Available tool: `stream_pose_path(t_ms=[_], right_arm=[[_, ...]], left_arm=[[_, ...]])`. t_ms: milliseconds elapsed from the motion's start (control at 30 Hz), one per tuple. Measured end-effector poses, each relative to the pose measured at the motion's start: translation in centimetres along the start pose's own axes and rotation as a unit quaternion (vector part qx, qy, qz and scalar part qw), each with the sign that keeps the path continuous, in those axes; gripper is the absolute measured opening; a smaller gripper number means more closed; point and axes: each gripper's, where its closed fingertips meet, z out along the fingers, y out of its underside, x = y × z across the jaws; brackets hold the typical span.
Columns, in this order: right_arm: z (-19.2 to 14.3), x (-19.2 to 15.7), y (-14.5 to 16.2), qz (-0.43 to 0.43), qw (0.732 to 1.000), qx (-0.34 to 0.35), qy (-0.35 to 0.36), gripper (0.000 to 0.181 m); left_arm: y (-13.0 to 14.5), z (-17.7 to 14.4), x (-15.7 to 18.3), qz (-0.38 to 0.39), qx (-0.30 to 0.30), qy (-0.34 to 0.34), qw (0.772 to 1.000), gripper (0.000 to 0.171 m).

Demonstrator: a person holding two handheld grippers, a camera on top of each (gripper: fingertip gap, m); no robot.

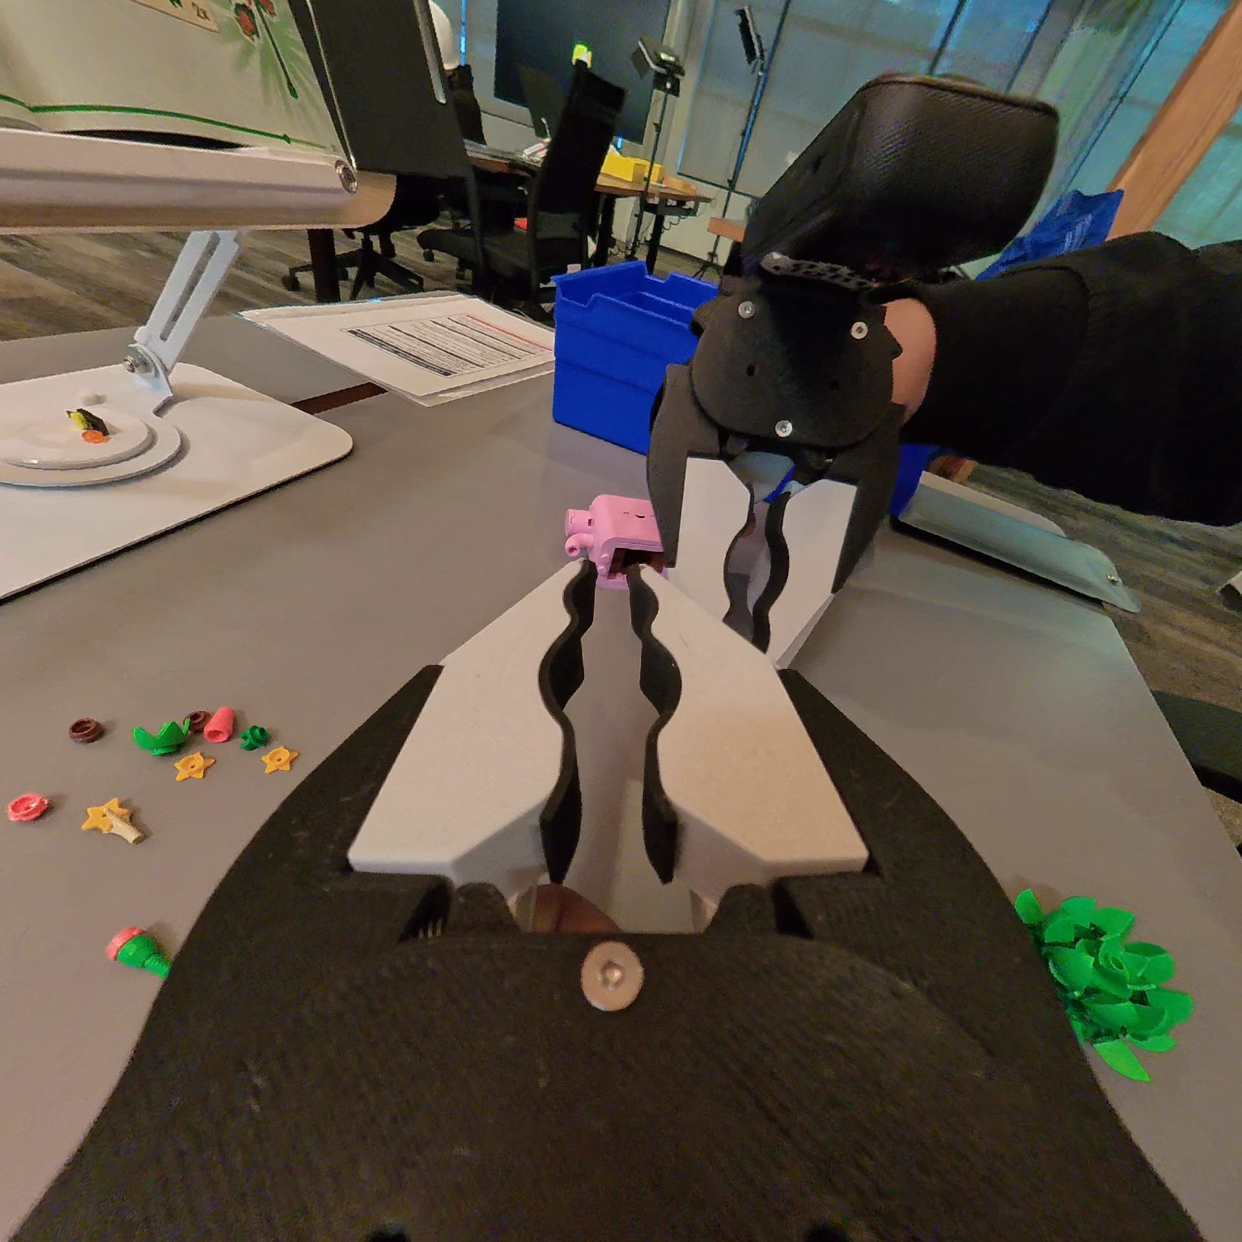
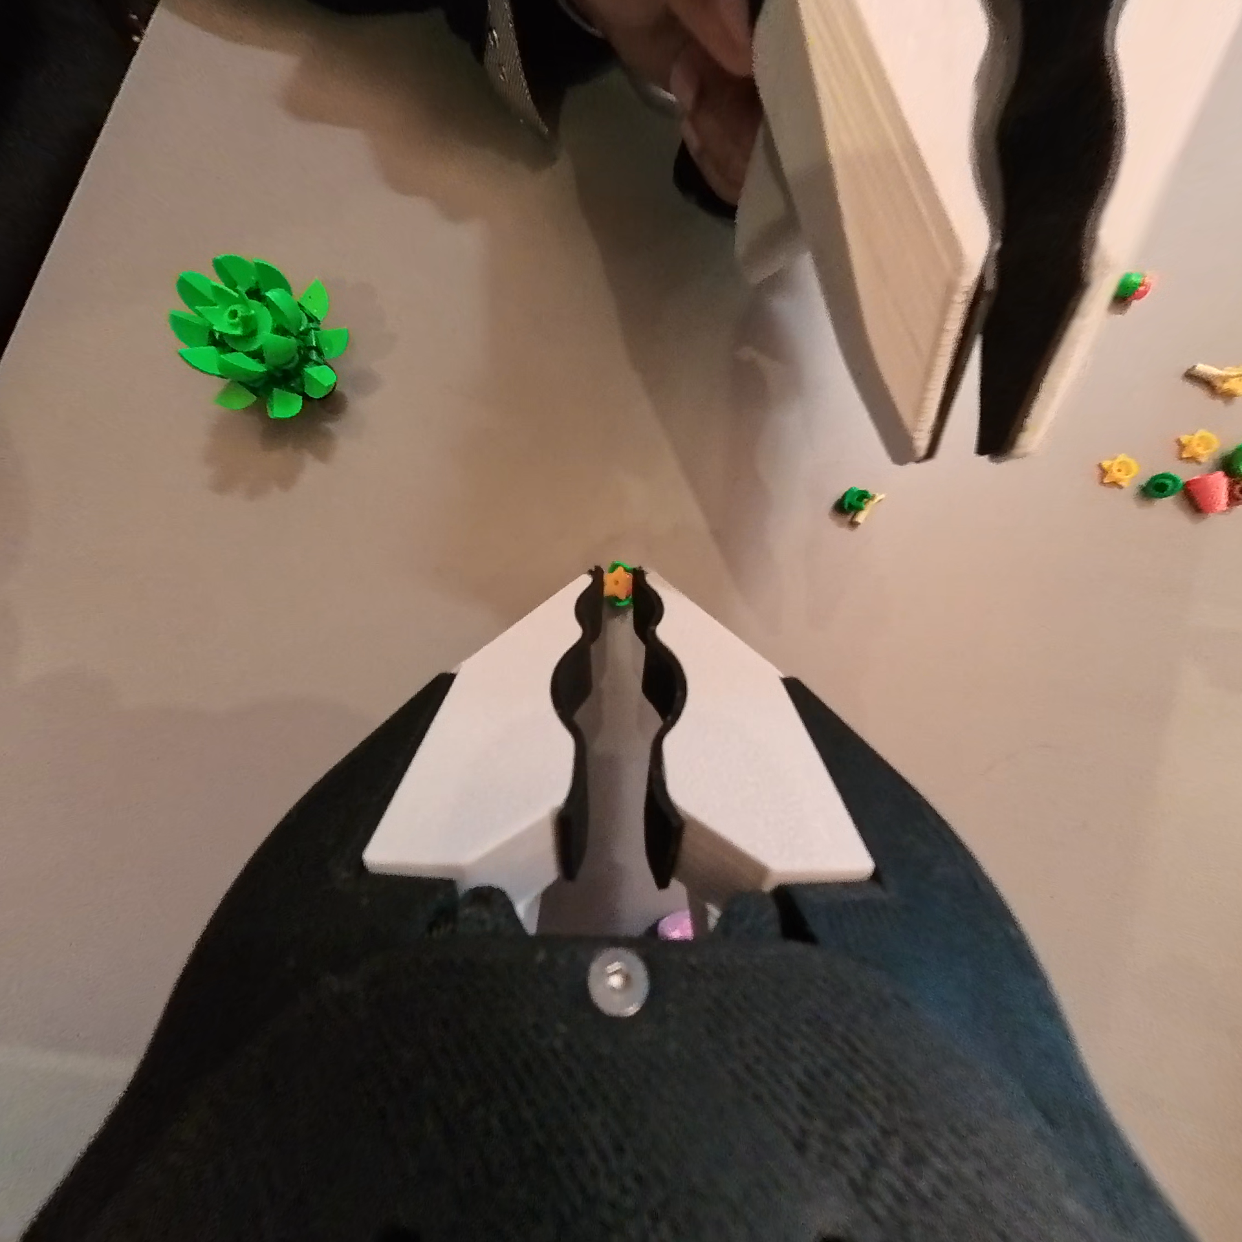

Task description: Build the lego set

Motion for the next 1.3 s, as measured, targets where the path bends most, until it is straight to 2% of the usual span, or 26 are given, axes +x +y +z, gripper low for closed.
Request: stream_pose_path(t_ms=[233, 1000, 1300], right_arm=[[0.09, 0.08, -0.3, 0.001, 1.0, 0.02, -0.011, 0.007], [0.43, 0.04, 0.14, 0.029, 0.998, 0.014, -0.061, 0.007], [0.5, 0.04, 0.28, 0.02, 0.998, 0.008, -0.059, 0.007]], left_arm=[[0.2, 0.15, 0.09, 0.002, -0.004, 0.002, 1.0, 0.008], [0.36, 0.2, 0.12, 0.0, -0.006, 0.006, 1.0, 0.008], [0.29, 0.19, 0.17, 0.001, -0.006, 0.006, 1.0, 0.008]])
